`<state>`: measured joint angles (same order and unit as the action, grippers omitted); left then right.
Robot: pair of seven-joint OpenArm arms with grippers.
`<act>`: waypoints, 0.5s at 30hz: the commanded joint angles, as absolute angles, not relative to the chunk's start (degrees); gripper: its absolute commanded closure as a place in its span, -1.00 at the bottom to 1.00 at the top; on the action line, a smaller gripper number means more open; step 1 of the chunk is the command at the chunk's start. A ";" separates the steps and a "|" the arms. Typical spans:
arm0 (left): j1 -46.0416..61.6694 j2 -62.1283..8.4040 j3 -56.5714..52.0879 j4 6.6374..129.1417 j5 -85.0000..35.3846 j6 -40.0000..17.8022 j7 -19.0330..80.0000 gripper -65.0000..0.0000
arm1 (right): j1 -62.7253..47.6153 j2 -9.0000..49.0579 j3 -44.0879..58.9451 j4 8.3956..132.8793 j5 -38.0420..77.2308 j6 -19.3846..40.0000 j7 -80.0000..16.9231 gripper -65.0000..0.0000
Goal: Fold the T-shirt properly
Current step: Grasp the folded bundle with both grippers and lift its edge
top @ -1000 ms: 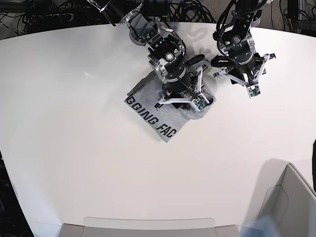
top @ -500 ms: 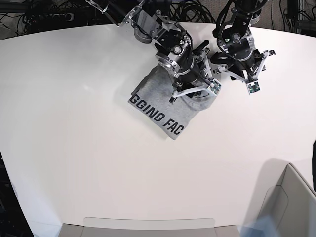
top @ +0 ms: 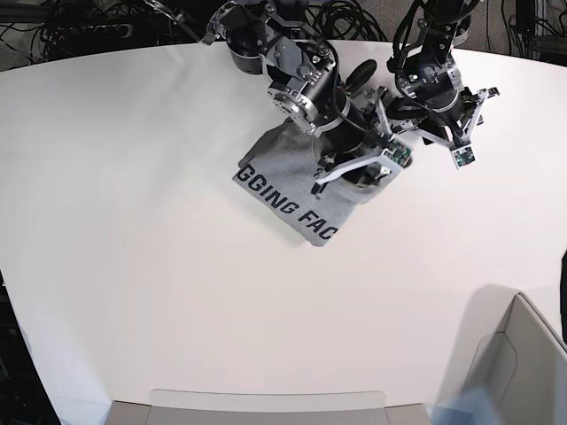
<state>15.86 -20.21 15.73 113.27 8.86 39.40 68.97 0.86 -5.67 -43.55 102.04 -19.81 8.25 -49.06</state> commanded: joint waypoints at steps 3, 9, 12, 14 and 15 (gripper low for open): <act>15.25 -20.53 15.52 114.15 9.71 40.00 68.26 0.32 | 1.63 -6.73 -43.38 98.24 -20.44 10.59 -47.96 0.39; 15.16 -20.53 15.60 114.15 9.71 40.00 68.26 0.32 | 2.95 -6.73 -43.30 93.49 -20.53 10.51 -50.51 0.35; 15.16 -20.53 15.69 114.15 9.71 40.00 68.26 0.32 | 4.53 -6.73 -43.38 93.23 -20.53 10.51 -53.58 0.20; 15.16 -20.53 15.78 114.15 9.71 40.00 68.26 0.32 | 5.05 -6.73 -43.74 93.41 -20.44 11.03 -54.02 0.10; 15.16 -20.53 15.78 114.15 9.71 40.00 68.26 0.32 | 5.41 -6.73 -43.91 93.41 -20.18 11.12 -54.02 0.07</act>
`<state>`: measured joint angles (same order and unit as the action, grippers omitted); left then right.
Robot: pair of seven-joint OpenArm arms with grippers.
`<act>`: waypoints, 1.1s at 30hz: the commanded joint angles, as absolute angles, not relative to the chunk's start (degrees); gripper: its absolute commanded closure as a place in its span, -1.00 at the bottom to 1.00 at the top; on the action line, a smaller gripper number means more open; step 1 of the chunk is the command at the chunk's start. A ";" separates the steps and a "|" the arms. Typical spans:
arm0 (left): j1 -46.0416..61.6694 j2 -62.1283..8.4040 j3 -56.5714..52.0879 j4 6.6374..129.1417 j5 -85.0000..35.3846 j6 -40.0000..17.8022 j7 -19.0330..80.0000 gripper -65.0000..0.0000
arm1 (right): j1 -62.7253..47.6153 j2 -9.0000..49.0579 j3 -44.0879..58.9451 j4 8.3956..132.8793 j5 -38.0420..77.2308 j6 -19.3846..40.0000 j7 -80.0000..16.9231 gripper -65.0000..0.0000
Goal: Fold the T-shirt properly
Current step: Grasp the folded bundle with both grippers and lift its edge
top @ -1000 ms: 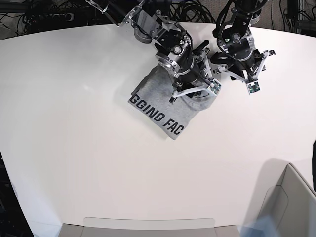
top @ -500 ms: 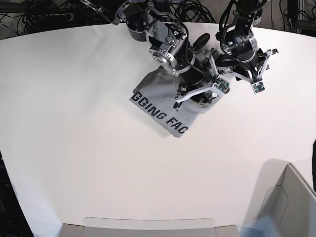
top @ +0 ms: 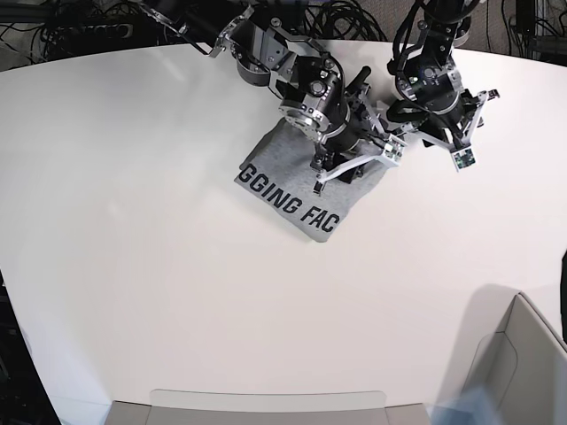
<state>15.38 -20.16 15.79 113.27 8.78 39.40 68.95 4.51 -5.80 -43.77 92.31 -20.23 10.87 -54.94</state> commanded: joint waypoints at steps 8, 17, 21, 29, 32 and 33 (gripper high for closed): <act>15.43 -20.70 14.81 113.80 9.71 40.00 68.26 0.32 | 5.41 -6.46 -49.19 99.65 -20.00 11.21 -53.85 0.06; 15.25 -20.53 9.71 111.16 9.71 40.00 68.18 0.32 | 3.91 -6.37 -49.98 104.04 -20.00 11.21 -53.85 0.06; 15.16 -20.35 5.58 111.16 9.71 40.00 66.59 0.32 | 4.35 -6.37 -47.25 108.26 -20.00 10.95 -53.05 0.06; 15.08 -17.89 5.49 116.97 9.63 40.00 57.10 0.46 | 3.91 -6.29 -23.43 108.26 -10.24 10.95 -48.75 0.20; 15.08 -17.89 11.65 117.05 9.63 40.00 54.37 0.67 | 3.21 -5.05 -16.13 107.38 -3.12 11.12 -49.01 0.51; 15.08 -17.89 14.55 117.05 9.71 40.00 54.02 0.70 | 2.95 -3.91 -14.99 106.95 -0.75 11.12 -49.01 0.63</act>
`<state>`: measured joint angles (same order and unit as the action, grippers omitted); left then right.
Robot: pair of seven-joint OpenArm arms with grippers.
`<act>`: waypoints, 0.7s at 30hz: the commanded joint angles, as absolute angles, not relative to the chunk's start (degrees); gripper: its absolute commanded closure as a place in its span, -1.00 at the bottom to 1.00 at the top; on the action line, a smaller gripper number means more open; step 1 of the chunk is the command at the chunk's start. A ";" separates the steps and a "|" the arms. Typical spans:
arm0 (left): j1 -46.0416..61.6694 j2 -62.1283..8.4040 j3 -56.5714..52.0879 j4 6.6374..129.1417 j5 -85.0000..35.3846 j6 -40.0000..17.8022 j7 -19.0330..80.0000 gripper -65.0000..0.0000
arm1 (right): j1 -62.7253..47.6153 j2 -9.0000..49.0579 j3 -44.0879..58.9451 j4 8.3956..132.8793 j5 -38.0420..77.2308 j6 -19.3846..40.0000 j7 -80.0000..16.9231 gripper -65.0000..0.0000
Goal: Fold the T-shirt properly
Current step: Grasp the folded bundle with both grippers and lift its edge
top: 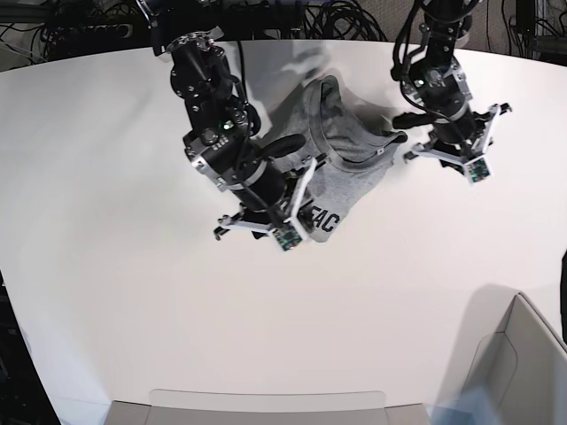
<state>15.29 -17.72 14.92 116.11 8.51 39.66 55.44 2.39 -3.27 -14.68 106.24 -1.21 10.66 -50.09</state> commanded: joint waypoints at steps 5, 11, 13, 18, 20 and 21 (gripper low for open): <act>15.16 -17.80 26.86 117.05 10.15 40.00 52.88 0.70 | 1.71 3.21 -14.29 102.29 7.16 11.03 -49.01 1.00; 15.52 -17.89 31.60 117.05 10.15 40.00 47.96 0.70 | 1.71 5.14 -14.29 93.23 8.22 11.03 -48.66 1.00; 15.52 -17.89 32.92 117.05 10.15 40.00 47.78 0.70 | 1.89 5.14 -14.29 90.42 8.22 11.03 -48.57 1.00; 15.52 -19.21 36.35 116.53 9.80 40.00 47.34 0.70 | 1.98 5.05 -14.29 87.78 8.13 11.03 -48.57 1.00; 15.52 -19.56 38.46 116.53 10.24 40.00 47.16 0.70 | 1.98 4.97 -14.29 87.43 8.13 11.03 -48.57 1.00; 15.43 -20.00 39.16 116.88 10.24 40.00 47.08 0.70 | 1.98 4.97 -14.29 87.08 8.13 11.03 -48.57 1.00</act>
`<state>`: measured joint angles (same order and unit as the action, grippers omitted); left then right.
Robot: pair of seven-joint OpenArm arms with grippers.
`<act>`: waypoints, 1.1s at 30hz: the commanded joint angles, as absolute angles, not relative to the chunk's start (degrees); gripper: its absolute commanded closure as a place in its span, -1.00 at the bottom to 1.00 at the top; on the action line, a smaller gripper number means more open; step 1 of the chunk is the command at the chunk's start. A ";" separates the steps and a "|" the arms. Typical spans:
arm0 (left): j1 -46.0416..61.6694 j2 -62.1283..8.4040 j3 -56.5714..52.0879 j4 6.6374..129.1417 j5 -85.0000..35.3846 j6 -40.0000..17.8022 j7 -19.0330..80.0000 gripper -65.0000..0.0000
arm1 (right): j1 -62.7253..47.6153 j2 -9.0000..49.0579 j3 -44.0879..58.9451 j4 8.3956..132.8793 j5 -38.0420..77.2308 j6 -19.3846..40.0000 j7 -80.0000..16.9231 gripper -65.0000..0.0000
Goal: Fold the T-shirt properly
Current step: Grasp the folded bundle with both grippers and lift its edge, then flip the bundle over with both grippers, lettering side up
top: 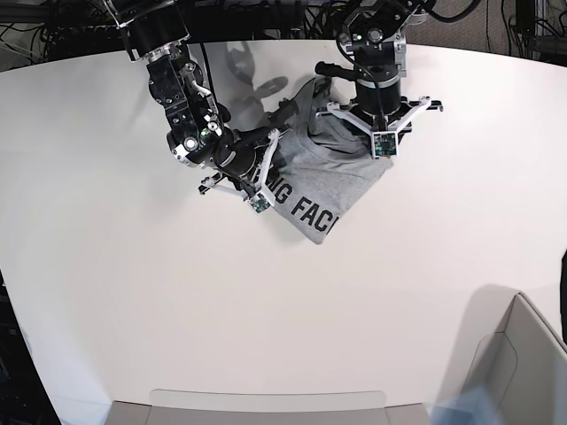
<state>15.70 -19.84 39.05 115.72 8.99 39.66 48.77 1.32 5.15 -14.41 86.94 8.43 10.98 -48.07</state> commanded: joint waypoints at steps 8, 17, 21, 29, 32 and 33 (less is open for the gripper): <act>12.79 -20.18 49.45 117.05 10.24 40.00 47.08 0.70 | 2.07 4.97 -14.20 86.81 8.13 10.86 -48.57 1.00; 11.56 -21.76 46.99 103.69 9.80 40.00 47.87 0.70 | 1.80 4.88 -14.20 87.52 8.31 10.77 -48.57 1.00; 11.47 -22.90 44.53 98.95 9.80 40.00 47.25 0.70 | 1.54 4.79 -14.20 90.86 8.31 10.77 -49.10 1.00; 11.30 -23.43 38.55 110.55 10.15 40.00 47.96 0.70 | 0.75 3.82 -14.29 100.18 8.40 10.77 -49.10 1.00; 13.49 -23.43 37.23 115.91 10.15 40.00 47.96 0.70 | 1.19 3.82 -14.46 103.43 8.40 10.86 -48.66 1.00; 13.67 -23.43 37.23 116.62 10.15 40.00 47.87 0.70 | 1.63 3.82 -14.64 104.22 8.40 10.95 -48.66 1.00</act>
<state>13.43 -23.20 37.21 116.01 9.82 39.66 48.16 0.51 4.12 -14.55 103.15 7.92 10.79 -49.84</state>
